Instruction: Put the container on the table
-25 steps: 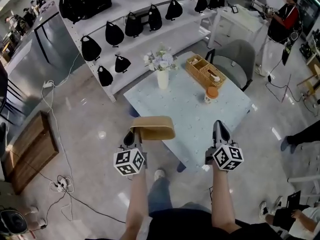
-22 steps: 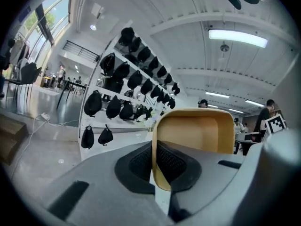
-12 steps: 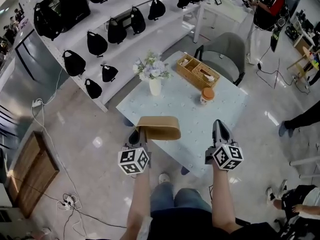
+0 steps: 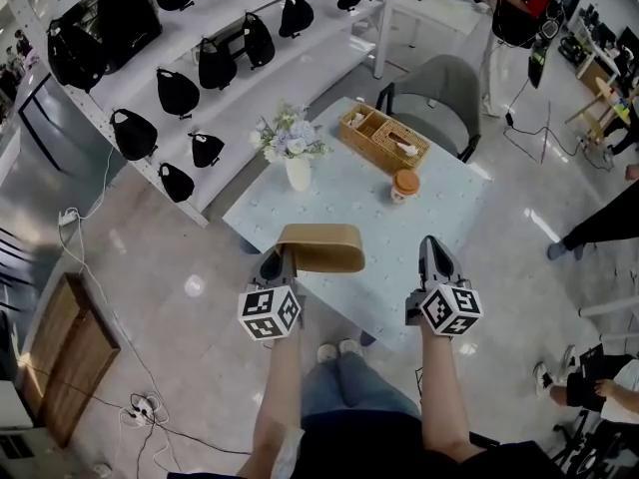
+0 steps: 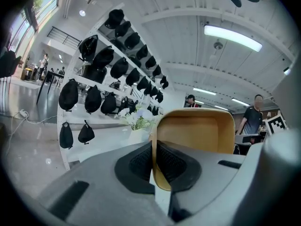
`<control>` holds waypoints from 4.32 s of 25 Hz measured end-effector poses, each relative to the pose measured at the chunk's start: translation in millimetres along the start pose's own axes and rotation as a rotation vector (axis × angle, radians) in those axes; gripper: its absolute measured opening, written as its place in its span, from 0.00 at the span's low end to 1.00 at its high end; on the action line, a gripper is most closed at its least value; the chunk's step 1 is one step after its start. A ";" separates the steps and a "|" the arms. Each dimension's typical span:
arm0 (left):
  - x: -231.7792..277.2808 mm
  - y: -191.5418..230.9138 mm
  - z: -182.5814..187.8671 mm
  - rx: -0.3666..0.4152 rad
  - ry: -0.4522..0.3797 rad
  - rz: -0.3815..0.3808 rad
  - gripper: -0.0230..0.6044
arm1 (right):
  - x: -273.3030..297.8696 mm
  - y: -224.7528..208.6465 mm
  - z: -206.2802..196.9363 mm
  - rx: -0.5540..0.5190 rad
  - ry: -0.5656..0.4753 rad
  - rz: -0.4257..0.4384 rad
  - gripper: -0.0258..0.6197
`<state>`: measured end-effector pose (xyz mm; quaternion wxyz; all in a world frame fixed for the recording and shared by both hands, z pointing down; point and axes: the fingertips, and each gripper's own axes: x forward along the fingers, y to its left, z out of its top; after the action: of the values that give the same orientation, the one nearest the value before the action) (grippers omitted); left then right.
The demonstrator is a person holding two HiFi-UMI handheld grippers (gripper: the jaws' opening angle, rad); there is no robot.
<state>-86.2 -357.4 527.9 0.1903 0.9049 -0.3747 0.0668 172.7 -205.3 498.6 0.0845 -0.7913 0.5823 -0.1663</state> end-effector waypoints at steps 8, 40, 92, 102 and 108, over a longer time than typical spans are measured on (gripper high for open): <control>19.9 -5.1 8.2 0.005 0.011 0.018 0.05 | 25.6 0.1 10.8 -0.001 0.010 0.040 0.04; 206.3 33.0 -145.9 -0.102 0.580 0.166 0.05 | 185.9 -10.2 -101.7 0.035 0.245 0.189 0.04; 142.0 4.1 -8.0 0.006 0.155 -0.018 0.08 | 139.9 1.0 -15.8 -0.033 0.099 0.170 0.04; 71.6 -38.6 94.1 0.139 -0.143 -0.111 0.05 | 83.6 9.2 71.6 -0.097 -0.085 0.177 0.04; 36.6 -60.4 126.5 0.206 -0.242 -0.133 0.05 | 52.6 18.4 105.0 -0.121 -0.167 0.193 0.04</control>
<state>-20.5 -392.2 403.6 0.0539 0.9440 -0.3252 -0.0172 208.3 -267.3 403.6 0.1002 -0.7463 0.6557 -0.0556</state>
